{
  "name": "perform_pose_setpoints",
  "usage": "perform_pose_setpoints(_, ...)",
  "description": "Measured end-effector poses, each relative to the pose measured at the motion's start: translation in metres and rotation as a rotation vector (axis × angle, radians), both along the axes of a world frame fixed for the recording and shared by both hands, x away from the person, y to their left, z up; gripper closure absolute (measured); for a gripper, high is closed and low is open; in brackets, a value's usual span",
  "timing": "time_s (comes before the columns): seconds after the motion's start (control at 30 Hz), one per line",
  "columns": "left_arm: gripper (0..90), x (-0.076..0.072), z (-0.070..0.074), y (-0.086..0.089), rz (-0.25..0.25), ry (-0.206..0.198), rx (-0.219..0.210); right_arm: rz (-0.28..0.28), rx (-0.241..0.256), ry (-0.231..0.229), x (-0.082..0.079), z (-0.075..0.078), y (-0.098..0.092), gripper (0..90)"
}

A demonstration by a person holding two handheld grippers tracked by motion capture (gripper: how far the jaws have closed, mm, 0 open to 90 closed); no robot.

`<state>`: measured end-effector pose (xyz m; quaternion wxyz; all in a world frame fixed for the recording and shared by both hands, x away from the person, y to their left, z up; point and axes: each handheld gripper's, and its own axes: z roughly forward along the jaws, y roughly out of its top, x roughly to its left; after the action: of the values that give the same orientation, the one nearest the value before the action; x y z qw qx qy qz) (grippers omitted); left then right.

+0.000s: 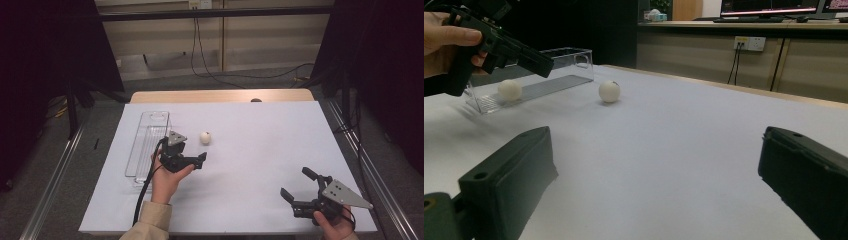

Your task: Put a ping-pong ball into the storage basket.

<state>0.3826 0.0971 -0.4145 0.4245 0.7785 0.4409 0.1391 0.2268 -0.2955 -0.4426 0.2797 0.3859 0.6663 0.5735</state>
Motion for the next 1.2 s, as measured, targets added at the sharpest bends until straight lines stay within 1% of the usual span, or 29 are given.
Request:
perform_pose_setpoints(0.03,7.7,0.0007,-0.0006,-0.0001,-0.007,0.002,0.010,0.000,0.000,0.000,0.0000,0.0000,0.0000,1.0)
perform_pose_setpoints(0.07,7.7,0.0009,-0.0019,-0.0020,0.007,0.000,-0.003,0.001,0.000,0.000,-0.0001,0.0000,0.0001,1.0)
perform_pose_setpoints(0.1,7.7,0.0016,-0.0021,-0.0014,-0.006,0.001,0.016,-0.001,0.003,0.000,-0.0002,0.0001,0.0004,1.0)
perform_pose_setpoints(0.13,7.7,0.0017,-0.0033,-0.0036,0.008,0.001,-0.002,0.000,0.003,0.000,-0.0003,0.0001,0.0004,1.0)
perform_pose_setpoints(0.17,7.7,0.0024,-0.0034,-0.0028,-0.007,0.002,0.022,0.001,0.000,-0.001,-0.0004,0.0001,0.0001,1.0)
perform_pose_setpoints(0.37,7.6,0.0053,-0.0074,-0.0055,-0.004,-0.001,0.032,0.000,0.001,-0.001,-0.0003,0.0001,-0.0004,1.0)
perform_pose_setpoints(0.43,7.6,0.0058,-0.0081,-0.0064,-0.005,-0.009,0.036,0.001,0.001,-0.001,-0.0004,0.0001,-0.0005,1.0)
perform_pose_setpoints(0.87,7.6,0.0080,-0.0095,-0.0086,-0.002,-0.021,0.025,-0.002,0.001,0.000,-0.0010,0.0002,-0.0005,1.0)
perform_pose_setpoints(1.0,7.6,0.0088,-0.0099,-0.0089,-0.006,-0.020,0.030,-0.002,0.000,0.000,-0.0011,0.0001,-0.0006,1.0)
perform_pose_setpoints(1.2,7.6,0.0088,-0.0096,-0.0099,-0.001,-0.023,0.026,-0.004,-0.001,-0.002,-0.0014,0.0000,-0.0012,1.0)
